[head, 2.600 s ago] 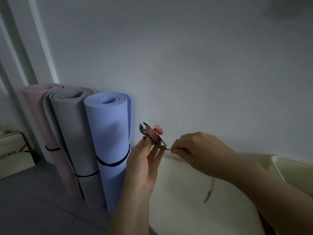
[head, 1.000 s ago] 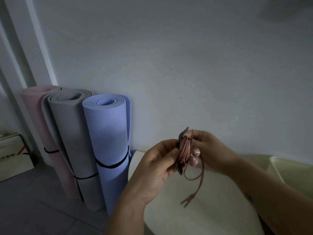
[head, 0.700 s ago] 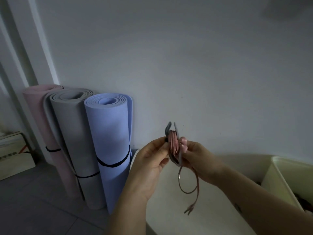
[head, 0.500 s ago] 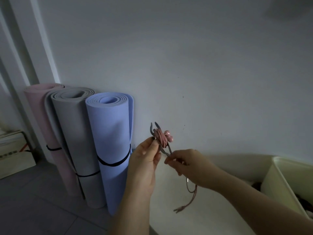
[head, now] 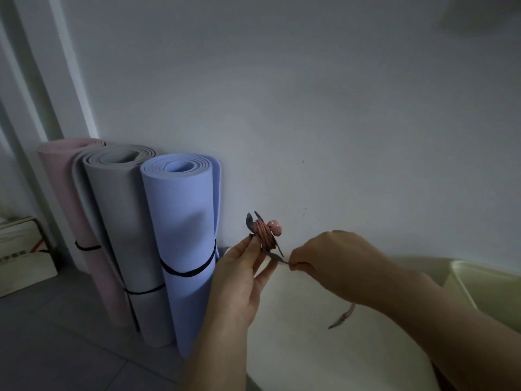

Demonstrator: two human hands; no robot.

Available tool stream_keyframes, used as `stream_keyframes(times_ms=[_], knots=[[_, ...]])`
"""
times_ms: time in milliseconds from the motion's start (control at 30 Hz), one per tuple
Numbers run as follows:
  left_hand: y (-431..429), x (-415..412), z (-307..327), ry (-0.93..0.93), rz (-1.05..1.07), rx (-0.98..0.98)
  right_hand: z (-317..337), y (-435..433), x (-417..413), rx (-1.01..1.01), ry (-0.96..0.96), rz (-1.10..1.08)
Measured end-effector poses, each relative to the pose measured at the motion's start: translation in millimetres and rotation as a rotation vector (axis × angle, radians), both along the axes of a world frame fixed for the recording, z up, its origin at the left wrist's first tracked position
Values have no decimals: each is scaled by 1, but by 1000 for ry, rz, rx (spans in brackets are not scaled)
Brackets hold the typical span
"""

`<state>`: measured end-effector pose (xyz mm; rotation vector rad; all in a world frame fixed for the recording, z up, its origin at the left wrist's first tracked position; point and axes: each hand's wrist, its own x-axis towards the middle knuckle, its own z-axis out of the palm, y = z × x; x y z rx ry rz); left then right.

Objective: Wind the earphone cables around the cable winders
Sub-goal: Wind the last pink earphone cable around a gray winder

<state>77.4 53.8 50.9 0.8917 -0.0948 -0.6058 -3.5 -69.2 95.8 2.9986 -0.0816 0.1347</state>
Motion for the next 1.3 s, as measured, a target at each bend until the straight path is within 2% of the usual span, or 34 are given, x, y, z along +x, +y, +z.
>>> stream_keyframes(times_ms=[100, 267, 333, 400, 500, 633, 733, 900, 1000, 1100, 1200, 1300], knots=[[0, 0, 0, -10, -35, -3, 6, -4, -2, -52, -20, 26], [-1, -3, 0, -175, -29, 96, 6, 4, -1, -55, 24, 48], [-4, -2, -5, -324, 81, 287, 14, 8, 0, -29, 36, 9], [-5, -3, -9, -572, 110, 491, 28, 9, -1, 13, 28, -58], [-5, -7, -10, -826, 72, 611, 49, 3, -7, -7, 10, -114], [-2, -2, -10, -987, 102, 695, 53, -15, -10, -83, -127, -120], [1, -1, -11, -1018, 69, 742, 38, -30, -5, -5, -123, -146], [4, 11, -18, -867, 89, 833, 19, -51, -1, 561, -155, -185], [8, 12, -13, -799, 140, 842, 12, -55, -2, 1215, -264, -262], [9, 9, -10, -782, 165, 866, 4, -54, 1, 1816, -474, -284], [8, 8, -12, -788, 139, 922, 0, -52, 5, 2123, -618, -309], [8, 10, -15, -796, 116, 968, -5, -51, 7, 2231, -580, -293]])
